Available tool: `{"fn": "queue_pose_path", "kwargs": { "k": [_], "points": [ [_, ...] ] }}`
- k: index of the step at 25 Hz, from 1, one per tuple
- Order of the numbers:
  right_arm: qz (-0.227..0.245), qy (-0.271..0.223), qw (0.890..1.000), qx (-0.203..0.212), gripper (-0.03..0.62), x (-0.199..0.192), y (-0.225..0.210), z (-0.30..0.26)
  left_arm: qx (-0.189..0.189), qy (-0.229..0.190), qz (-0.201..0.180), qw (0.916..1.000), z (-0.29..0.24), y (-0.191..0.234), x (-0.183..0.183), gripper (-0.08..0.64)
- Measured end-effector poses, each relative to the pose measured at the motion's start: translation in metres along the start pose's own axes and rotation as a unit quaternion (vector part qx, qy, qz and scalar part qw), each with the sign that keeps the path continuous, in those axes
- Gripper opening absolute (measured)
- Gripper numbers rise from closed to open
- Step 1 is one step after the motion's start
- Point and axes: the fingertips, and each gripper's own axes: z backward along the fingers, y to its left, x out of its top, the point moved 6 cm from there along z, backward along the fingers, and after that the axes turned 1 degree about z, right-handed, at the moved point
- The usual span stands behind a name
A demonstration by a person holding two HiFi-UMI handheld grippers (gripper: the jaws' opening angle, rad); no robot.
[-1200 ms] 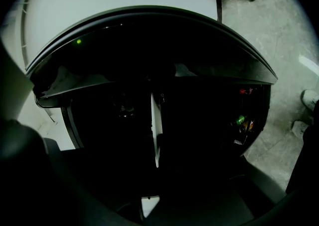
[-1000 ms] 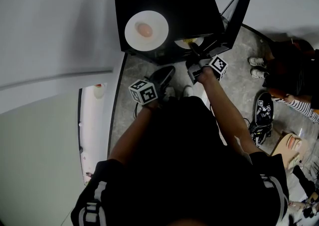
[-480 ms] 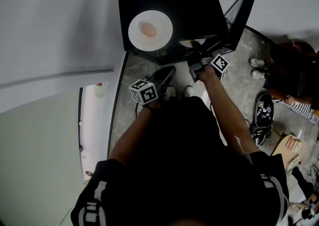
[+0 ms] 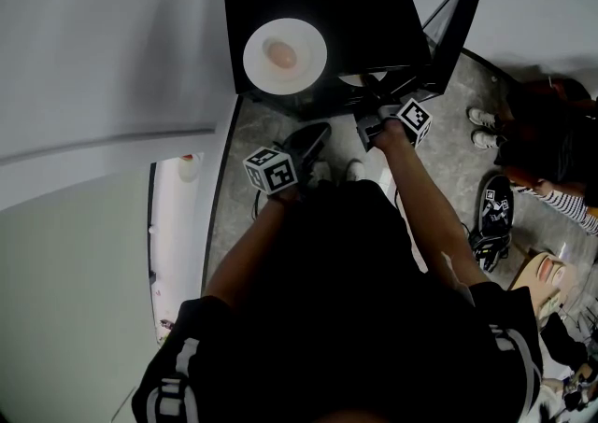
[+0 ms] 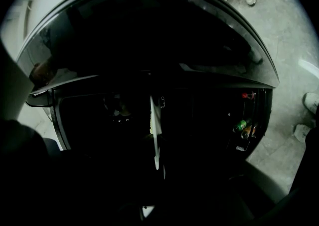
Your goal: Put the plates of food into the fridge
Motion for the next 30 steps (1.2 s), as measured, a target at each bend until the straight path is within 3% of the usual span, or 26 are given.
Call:
{"fn": "queue_pose_path", "kwargs": {
  "k": [8,30],
  "points": [
    [0.001,0.005,1.0,0.021,0.044,0.001,0.004,0.001,0.005,-0.003,0.003,1.0,0.004,0.001,-0.002,0.021],
    [0.013,0.01,1.0,0.026,0.044,-0.001,0.0,0.043,-0.004,0.002,-0.007,1.0,0.007,-0.016,-0.026,0.021]
  ]
}}
